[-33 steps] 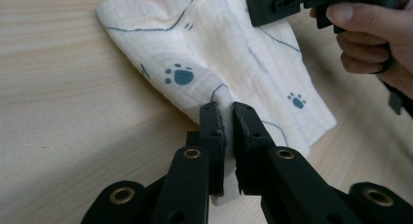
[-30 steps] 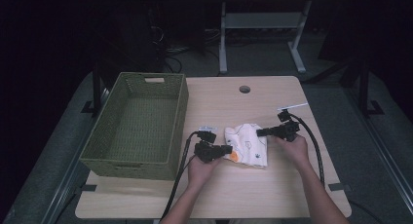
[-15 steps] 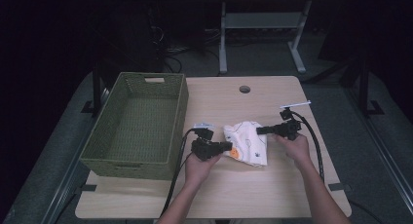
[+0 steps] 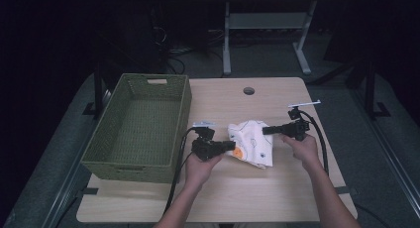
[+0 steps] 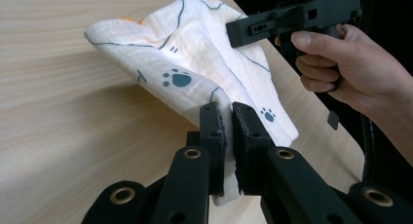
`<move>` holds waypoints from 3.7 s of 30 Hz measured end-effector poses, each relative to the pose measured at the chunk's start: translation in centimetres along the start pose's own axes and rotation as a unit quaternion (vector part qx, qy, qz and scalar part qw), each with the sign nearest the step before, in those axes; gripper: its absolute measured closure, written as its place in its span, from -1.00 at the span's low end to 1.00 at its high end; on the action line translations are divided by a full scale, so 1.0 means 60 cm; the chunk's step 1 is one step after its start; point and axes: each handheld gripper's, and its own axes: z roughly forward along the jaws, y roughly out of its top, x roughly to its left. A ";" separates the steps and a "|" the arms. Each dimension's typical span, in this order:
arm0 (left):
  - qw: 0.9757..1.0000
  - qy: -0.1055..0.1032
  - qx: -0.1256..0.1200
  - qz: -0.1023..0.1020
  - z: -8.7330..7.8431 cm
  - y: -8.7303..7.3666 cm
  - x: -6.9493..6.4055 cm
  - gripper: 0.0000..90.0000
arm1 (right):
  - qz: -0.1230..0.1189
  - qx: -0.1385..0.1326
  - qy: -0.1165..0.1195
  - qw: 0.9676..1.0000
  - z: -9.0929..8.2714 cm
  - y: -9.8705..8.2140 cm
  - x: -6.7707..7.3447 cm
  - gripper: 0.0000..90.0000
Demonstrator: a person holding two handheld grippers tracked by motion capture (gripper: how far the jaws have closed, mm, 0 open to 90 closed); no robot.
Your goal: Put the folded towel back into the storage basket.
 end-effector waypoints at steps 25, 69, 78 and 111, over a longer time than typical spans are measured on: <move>0.999 -0.015 -0.026 0.015 -0.082 0.058 -0.016 0.87 | -0.012 -0.015 0.028 0.999 -0.026 0.048 0.065 0.81; 0.998 -0.017 -0.058 0.018 -0.268 0.120 0.047 0.87 | -0.063 -0.011 0.039 0.997 0.036 0.181 0.239 0.81; 0.998 -0.013 -0.067 0.015 -0.305 0.120 0.067 0.87 | -0.076 -0.005 0.043 0.996 0.062 0.202 0.270 0.81; 0.996 0.022 -0.082 -0.005 -0.418 0.096 0.143 0.87 | -0.098 0.025 0.058 0.993 0.192 0.249 0.354 0.81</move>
